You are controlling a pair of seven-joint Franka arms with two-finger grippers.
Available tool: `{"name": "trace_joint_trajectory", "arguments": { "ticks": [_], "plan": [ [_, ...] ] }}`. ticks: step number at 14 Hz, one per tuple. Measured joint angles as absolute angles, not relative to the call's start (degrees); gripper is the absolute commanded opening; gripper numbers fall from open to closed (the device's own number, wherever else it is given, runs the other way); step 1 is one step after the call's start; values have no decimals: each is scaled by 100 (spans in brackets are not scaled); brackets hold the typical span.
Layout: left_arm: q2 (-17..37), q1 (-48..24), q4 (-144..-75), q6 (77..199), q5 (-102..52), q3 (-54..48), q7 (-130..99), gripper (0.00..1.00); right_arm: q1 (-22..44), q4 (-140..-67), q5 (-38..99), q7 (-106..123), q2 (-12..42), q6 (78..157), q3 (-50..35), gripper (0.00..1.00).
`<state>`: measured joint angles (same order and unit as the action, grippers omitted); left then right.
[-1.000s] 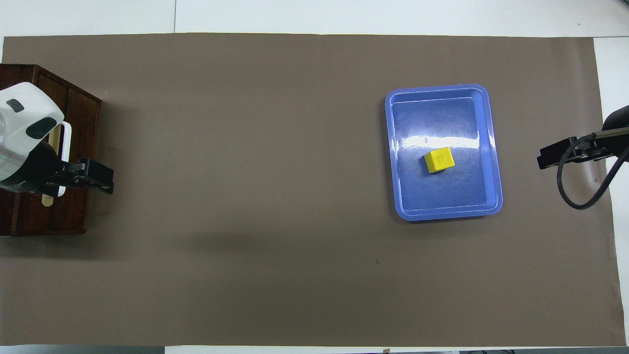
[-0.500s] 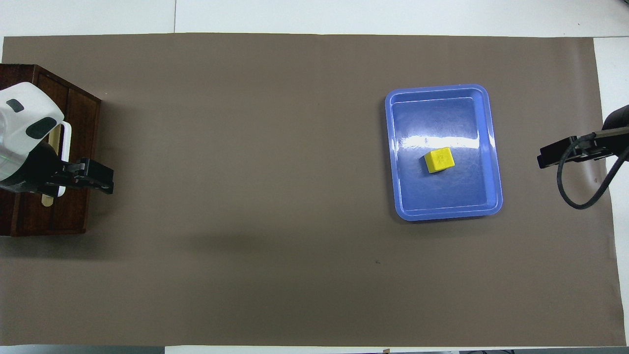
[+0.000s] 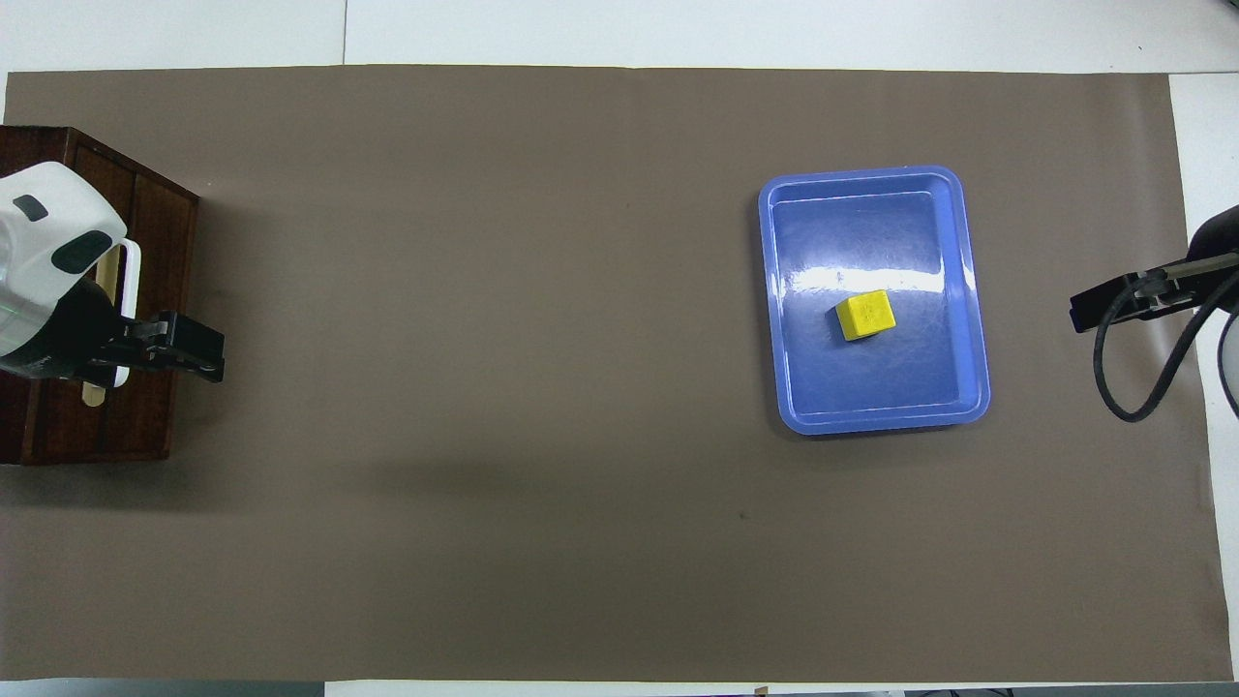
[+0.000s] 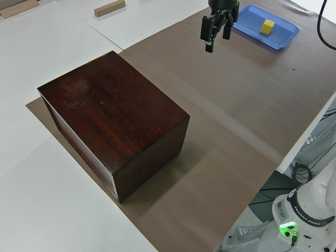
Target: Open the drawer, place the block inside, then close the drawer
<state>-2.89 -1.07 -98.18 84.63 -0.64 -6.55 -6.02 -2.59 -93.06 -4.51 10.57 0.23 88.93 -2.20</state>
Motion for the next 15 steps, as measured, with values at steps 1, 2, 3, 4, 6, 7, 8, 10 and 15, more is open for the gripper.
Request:
{"name": "trace_joint_trajectory", "arguments": {
  "ticks": [1,2,3,4,6,7,8,10,15],
  "plan": [
    [-290,-108,-9818,8463,-64,-658,-602,100,-262,-9309,-451,1041,23,8924,-219,100],
    [-290,-109,-9818,8466,-64,-662,-602,100,-265,-9315,-445,1006,23,8987,-218,100],
    [-290,-109,-9818,8469,-64,-663,-602,100,-271,-9329,-425,951,23,9041,-217,100],
    [-290,-109,-9817,8472,-64,-662,-602,100,-279,-9349,-388,885,24,9081,-213,100],
    [-290,-109,-9814,8477,-64,-660,-602,100,-296,-9387,-276,650,44,9124,-209,100],
    [-290,-108,-9811,8484,-64,-659,-602,100,-304,-9406,-140,462,75,9130,-206,100],
    [-290,-108,-9808,8492,-64,-658,-602,100,-314,-9428,-19,253,128,9155,-205,100],
    [-290,-107,-9802,8497,-64,-658,-602,100,-328,-9470,153,-148,315,9327,-201,100],
    [-290,-106,-9797,8501,-64,-656,-602,100,-338,-9504,718,-1932,1022,9770,-176,100]
  ]
}}
